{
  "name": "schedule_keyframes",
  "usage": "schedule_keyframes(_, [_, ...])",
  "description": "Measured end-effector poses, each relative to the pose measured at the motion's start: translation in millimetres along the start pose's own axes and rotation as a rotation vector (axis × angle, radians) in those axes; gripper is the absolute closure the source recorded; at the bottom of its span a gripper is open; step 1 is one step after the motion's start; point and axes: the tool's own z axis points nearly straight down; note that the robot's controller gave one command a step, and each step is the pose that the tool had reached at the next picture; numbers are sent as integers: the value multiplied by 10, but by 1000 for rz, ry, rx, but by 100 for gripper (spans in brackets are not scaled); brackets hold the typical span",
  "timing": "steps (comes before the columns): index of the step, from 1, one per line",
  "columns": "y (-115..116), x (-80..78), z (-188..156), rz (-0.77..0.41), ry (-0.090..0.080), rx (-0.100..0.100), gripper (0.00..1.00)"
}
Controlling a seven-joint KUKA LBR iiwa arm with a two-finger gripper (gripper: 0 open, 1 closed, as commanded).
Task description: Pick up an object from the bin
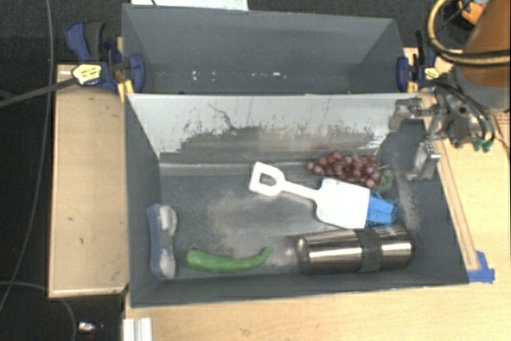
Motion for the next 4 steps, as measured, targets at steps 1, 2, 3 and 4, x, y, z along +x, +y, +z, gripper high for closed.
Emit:
schedule_keyframes(1, [162,89,567,2,0,-1,0])
schedule_keyframes(2, [184,244,556,0,-11,3,0])
schedule_keyframes(3, [238,195,1357,23,-4,-1,0])
schedule_keyframes(4, [244,167,1405,30,-23,4,0])
